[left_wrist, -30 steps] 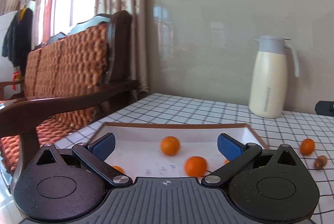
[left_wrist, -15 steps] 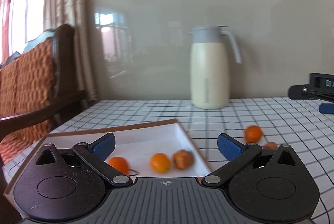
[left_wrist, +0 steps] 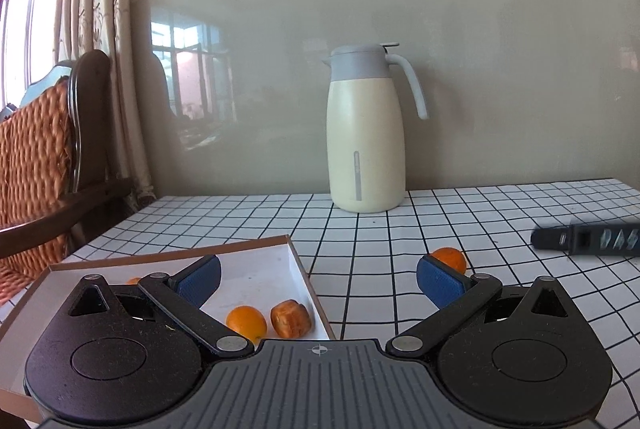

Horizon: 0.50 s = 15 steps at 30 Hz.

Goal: Organize fruits
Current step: 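Move both open tools back toward the last orange and carrot chunk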

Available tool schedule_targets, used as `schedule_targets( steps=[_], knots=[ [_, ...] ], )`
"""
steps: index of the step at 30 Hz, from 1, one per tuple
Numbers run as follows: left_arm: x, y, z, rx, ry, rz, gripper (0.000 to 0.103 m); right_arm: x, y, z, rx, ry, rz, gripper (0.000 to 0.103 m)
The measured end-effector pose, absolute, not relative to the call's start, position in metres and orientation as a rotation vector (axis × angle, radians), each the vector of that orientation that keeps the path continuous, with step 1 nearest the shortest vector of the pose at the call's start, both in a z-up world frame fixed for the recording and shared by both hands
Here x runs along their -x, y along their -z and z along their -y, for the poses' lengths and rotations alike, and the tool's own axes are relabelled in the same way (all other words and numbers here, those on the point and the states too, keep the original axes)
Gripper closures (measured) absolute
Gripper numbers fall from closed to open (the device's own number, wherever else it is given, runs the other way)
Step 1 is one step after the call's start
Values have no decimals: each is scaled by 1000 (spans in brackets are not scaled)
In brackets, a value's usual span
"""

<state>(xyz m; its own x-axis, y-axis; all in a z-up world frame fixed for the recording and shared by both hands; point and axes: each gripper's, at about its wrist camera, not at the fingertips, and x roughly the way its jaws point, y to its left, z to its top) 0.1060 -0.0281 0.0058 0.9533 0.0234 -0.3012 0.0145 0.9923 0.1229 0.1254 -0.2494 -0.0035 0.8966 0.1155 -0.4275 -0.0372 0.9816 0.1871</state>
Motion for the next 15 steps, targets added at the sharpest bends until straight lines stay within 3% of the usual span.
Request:
schedule_targets(
  steps=[10, 15],
  knots=[
    [-111, -6, 6, -104, -49, -322, 0, -149, 19, 208, -106, -136, -521, 45],
    [-113, -6, 0, -96, -61, -323, 0, -162, 31, 198, -107, -136, -583, 55]
  ],
)
